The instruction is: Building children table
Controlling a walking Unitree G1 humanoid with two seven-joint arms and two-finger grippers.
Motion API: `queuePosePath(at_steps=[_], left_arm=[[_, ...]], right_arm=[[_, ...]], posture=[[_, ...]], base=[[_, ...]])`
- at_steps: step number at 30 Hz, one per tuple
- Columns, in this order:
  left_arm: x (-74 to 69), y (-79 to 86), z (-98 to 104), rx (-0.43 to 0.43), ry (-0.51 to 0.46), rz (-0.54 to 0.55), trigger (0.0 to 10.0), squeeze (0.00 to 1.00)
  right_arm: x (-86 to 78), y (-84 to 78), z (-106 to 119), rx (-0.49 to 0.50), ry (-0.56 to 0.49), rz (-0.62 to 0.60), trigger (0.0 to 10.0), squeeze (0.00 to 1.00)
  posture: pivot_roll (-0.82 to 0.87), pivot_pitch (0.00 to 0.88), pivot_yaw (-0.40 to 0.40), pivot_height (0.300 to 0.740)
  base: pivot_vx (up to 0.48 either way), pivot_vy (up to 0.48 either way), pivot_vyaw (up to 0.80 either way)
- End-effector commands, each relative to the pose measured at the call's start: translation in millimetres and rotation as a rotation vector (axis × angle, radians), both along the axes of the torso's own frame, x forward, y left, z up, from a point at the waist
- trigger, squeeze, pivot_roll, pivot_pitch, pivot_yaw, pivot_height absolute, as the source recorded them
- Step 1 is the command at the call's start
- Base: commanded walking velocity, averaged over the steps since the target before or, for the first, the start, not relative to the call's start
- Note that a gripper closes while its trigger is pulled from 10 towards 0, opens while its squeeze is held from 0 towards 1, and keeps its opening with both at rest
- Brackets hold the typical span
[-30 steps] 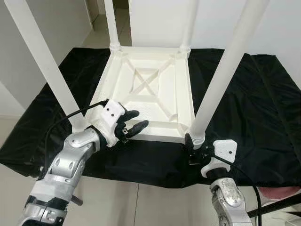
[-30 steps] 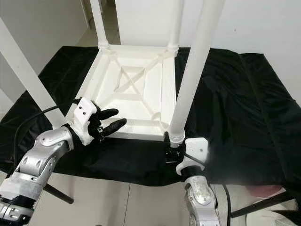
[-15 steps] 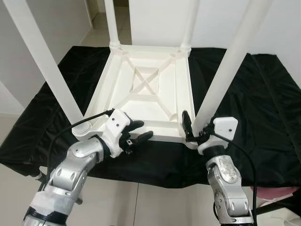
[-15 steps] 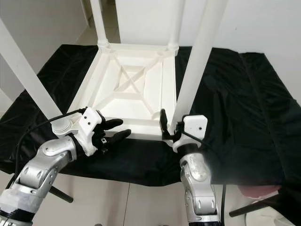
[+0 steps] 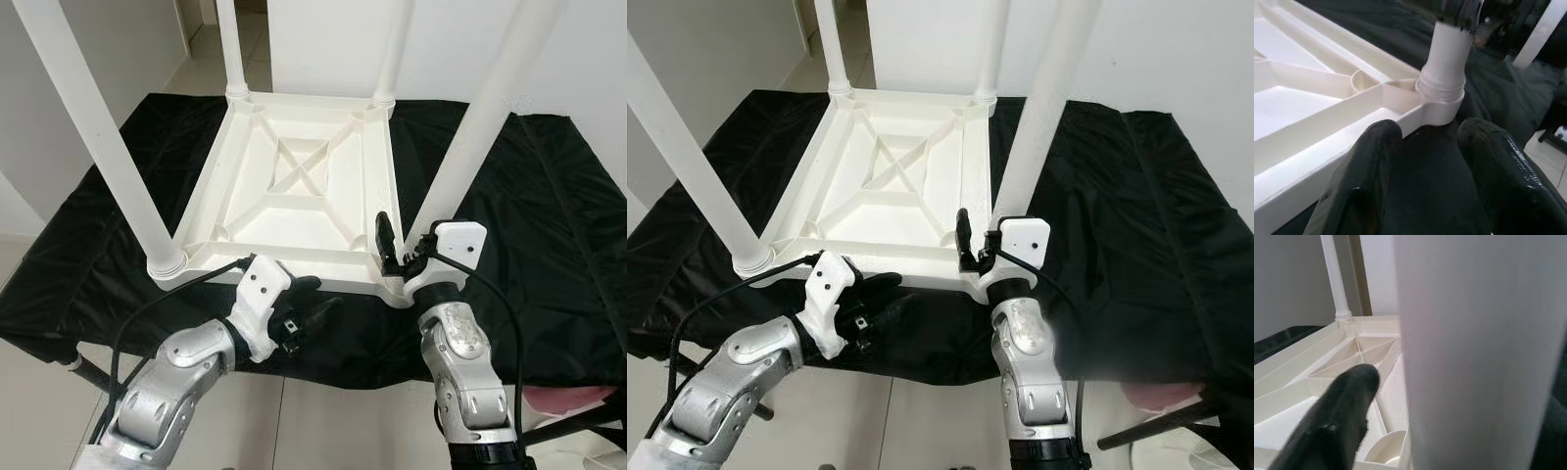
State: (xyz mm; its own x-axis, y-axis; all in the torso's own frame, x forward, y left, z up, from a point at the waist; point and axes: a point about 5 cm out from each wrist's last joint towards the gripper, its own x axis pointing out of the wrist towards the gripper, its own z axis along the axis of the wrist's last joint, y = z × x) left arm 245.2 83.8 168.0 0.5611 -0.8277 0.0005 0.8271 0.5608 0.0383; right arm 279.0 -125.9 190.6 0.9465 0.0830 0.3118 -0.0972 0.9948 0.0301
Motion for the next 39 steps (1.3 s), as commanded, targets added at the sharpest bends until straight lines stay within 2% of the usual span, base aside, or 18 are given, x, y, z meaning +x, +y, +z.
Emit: queuePosePath(at_steps=[1,2,8,14,28,39], left_arm=[[-3.3,1.8,1.6,-0.008,0.013,0.016,10.0,0.00],[-5.1,1.5,1.7,-0.010,0.015,0.024,10.0,0.00],[-9.3,-1.1,-1.0,-0.014,0.027,0.031,10.0,0.00],[-12.2,-5.3,-1.2,-0.004,0.044,0.028,10.0,0.00],[-11.1,-6.6,1.7,-0.010,0.046,0.031,10.0,0.00],[-11.9,-6.9,2.3,-0.012,0.052,0.033,10.0,0.00]], right_arm=[[0.0,6.3,-0.6,0.003,0.019,0.012,0.0,0.00],[-1.3,6.9,1.3,0.002,0.017,0.005,10.0,0.00],[-3.4,6.0,5.3,-0.014,0.008,-0.018,10.0,0.00],[-3.0,1.7,20.9,-0.053,-0.044,-0.072,10.0,0.00],[-2.5,2.0,16.3,-0.011,0.023,-0.108,10.0,0.00],[2.8,2.9,14.4,0.082,0.079,-0.103,10.0,0.00]], posture=[[-0.01,0.087,-0.006,0.740],[-0.02,0.086,-0.010,0.740],[-0.02,0.086,-0.010,0.740],[-0.02,0.085,-0.008,0.740],[-0.02,0.092,-0.011,0.740],[-0.02,0.099,-0.010,0.740]], base=[[0.000,0.000,0.00],[0.000,0.000,0.00],[0.000,0.000,0.00],[0.000,0.000,0.00],[0.000,0.000,0.00],[0.000,0.000,0.00]])
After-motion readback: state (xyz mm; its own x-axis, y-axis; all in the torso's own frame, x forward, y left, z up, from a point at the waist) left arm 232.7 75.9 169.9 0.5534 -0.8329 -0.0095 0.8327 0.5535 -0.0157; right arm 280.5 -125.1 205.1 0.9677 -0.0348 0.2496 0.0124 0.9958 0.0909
